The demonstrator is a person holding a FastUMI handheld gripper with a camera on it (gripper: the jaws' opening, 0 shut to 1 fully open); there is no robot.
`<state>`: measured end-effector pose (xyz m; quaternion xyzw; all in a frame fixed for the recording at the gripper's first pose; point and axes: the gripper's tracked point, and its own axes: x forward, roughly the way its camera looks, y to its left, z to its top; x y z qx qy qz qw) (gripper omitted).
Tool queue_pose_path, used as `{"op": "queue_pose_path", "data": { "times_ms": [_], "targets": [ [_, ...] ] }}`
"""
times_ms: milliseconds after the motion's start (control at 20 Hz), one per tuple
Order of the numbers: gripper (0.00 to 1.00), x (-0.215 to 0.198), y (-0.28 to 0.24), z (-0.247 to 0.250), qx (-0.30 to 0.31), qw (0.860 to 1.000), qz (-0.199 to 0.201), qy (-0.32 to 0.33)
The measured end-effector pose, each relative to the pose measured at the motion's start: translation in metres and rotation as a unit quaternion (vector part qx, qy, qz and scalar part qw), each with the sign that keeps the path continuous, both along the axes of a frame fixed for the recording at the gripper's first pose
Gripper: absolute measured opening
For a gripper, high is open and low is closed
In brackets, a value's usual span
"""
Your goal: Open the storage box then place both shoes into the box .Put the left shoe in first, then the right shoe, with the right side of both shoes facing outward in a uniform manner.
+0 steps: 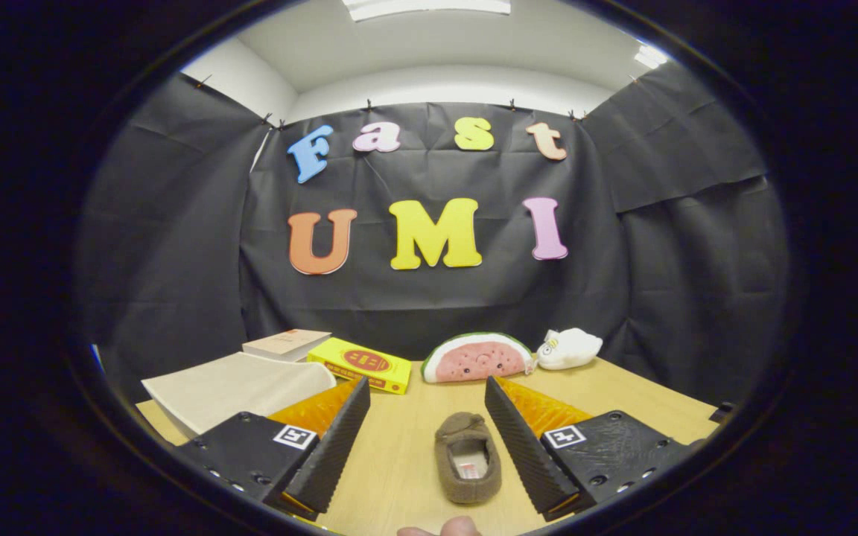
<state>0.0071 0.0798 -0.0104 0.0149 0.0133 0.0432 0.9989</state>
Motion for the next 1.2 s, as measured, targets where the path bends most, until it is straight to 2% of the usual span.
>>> {"op": "queue_pose_path", "data": {
  "times_ms": [350, 700, 950, 1200],
  "targets": [
    [0.95, 0.001, 0.052, -0.007, 0.039, 0.996, 0.073, 0.021],
    [0.96, 0.012, 0.106, -0.033, 0.088, 0.985, 0.133, 0.069],
    [0.96, 0.019, 0.139, -0.058, 0.122, 0.974, 0.155, 0.111],
    [0.96, 0.027, 0.147, -0.071, 0.168, 0.962, 0.159, 0.146]
  ]
}}
